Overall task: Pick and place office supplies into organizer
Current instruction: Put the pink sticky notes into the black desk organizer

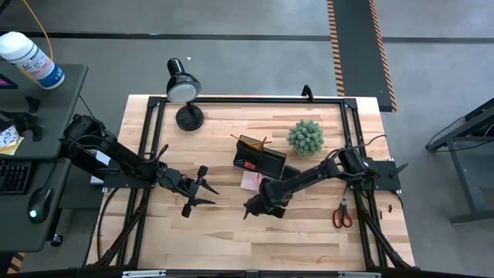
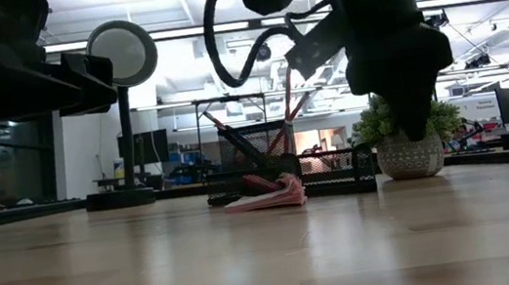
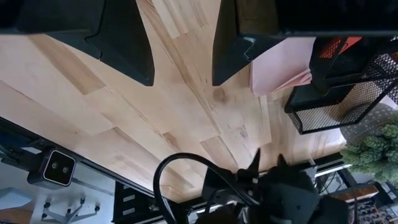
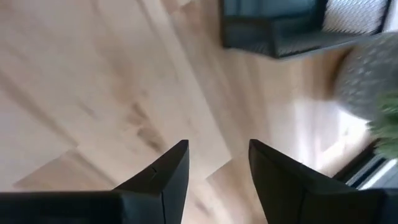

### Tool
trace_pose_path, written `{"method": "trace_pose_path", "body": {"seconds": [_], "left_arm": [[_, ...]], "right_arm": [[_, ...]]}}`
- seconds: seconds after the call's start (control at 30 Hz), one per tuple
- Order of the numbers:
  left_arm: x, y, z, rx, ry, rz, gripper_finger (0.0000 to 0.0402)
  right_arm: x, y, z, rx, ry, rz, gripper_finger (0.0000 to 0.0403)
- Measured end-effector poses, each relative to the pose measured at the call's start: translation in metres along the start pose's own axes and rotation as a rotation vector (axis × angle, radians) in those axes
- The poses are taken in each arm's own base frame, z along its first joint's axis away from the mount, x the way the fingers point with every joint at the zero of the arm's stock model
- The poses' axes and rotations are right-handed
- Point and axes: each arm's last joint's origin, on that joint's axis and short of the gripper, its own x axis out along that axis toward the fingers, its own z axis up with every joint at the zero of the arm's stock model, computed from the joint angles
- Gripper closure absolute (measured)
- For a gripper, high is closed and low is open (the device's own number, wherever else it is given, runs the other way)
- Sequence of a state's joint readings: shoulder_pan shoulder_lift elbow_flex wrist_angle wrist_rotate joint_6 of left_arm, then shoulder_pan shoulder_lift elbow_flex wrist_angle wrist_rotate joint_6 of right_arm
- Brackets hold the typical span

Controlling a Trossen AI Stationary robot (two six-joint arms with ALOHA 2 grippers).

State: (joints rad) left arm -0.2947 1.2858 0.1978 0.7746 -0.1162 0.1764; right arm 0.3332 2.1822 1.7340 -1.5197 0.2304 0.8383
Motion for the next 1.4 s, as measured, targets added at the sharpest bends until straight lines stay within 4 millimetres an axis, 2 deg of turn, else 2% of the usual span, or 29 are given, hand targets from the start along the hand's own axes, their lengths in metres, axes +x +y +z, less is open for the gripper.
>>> {"method": "trace_pose_path", "body": {"seconds": [0.17,0.3,0.4,0.5,0.77,0.97,1.17,1.27,1.4], "left_arm": [[0.0,0.0,0.0,0.002,0.0,0.0,0.0252],[0.0,0.0,0.0,0.003,0.0,0.0,0.0252],[0.0,0.0,0.0,0.003,0.004,-0.001,0.0252],[0.0,0.0,-0.001,0.003,0.008,-0.001,0.0252],[0.0,0.0,-0.001,0.003,0.008,-0.001,0.0252],[0.0,0.0,-0.002,0.004,0.018,-0.004,0.0252],[0.0,0.0,-0.002,0.004,0.016,-0.003,0.0252],[0.0,0.0,-0.002,0.004,0.015,-0.003,0.0252],[0.0,0.0,-0.001,0.003,0.011,-0.002,0.0252]], "right_arm": [[0.001,0.003,0.006,0.019,0.029,0.11,0.0248],[0.002,0.004,0.019,0.016,-0.052,0.174,0.0244],[0.002,0.004,0.029,0.116,-0.129,0.193,0.0243],[0.002,0.002,0.029,0.161,-0.129,0.169,0.0249],[0.004,-0.013,0.012,0.345,-0.026,-0.037,0.0272],[0.0,-0.008,0.0,0.287,-0.033,-0.08,0.0274],[-0.022,-0.026,-0.026,0.355,-0.145,-0.066,0.0274],[-0.028,-0.042,-0.04,0.489,-0.201,0.018,0.0274],[-0.017,-0.051,-0.051,0.653,-0.218,0.277,0.0274]]}}
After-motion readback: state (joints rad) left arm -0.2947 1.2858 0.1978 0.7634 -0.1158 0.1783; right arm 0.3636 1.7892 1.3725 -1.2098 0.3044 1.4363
